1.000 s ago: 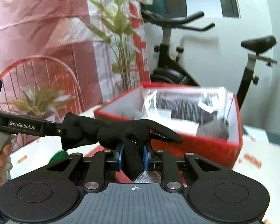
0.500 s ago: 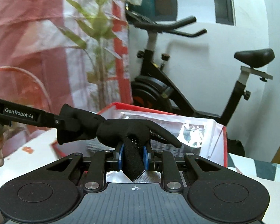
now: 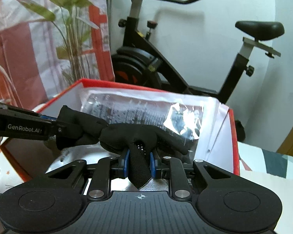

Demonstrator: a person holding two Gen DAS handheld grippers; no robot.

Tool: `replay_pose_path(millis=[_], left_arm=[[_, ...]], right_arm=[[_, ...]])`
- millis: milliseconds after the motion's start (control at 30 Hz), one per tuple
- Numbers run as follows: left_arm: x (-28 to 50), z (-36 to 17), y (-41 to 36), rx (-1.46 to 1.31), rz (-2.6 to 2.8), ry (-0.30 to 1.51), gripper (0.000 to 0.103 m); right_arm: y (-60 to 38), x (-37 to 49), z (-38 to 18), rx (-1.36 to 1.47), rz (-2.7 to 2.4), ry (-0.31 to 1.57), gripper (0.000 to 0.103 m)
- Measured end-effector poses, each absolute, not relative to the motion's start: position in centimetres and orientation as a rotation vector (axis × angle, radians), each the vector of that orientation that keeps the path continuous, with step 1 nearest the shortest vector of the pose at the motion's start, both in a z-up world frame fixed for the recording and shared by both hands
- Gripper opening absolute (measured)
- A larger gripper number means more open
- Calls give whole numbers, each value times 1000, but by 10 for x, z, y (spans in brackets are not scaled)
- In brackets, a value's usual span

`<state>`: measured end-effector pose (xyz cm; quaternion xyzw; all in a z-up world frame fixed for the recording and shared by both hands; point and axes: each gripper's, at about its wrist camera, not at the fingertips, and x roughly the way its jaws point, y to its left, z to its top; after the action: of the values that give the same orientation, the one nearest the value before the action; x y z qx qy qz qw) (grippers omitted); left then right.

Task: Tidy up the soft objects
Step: 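Lower the black glove into the red box and open both grippers, then move both grippers to the black eye mask on the red mat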

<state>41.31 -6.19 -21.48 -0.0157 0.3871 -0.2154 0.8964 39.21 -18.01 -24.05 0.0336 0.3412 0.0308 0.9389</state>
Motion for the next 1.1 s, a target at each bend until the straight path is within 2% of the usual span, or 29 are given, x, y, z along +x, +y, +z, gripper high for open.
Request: replay_pose_path(millis=[100, 167, 233, 367, 433, 467, 533, 633, 667, 733, 1100], left_arm=[[416, -218, -66, -3, -453, 807, 23], [416, -220, -69, 11, -460, 801, 29], [416, -222, -70, 17, -462, 798, 43], [414, -223, -68, 30, -451, 782, 53], [412, -218, -66, 27, -439, 771, 69], [410, -216, -64, 21, -435, 764, 74], [407, -209, -61, 14, -419, 740, 88], [399, -198, -58, 20, -399, 696, 99], [396, -194, -57, 19, -396, 682, 100], [390, -187, -55, 18, -396, 661, 103], [335, -167, -38, 107, -335, 536, 103]], right_arm=[[-181, 395, -245, 70, 48, 717, 21], [-180, 395, -246, 58, 36, 721, 23], [-180, 395, -246, 54, 29, 719, 27], [-182, 392, -244, 46, 7, 708, 31], [-183, 389, -241, 44, -10, 696, 41], [-185, 387, -240, 45, -18, 688, 44], [-186, 380, -235, 37, -48, 661, 62], [-188, 370, -226, 31, -90, 621, 79], [-189, 366, -223, 32, -92, 605, 83], [-190, 358, -217, 34, -107, 569, 101], [-190, 300, -202, 123, -143, 399, 103]])
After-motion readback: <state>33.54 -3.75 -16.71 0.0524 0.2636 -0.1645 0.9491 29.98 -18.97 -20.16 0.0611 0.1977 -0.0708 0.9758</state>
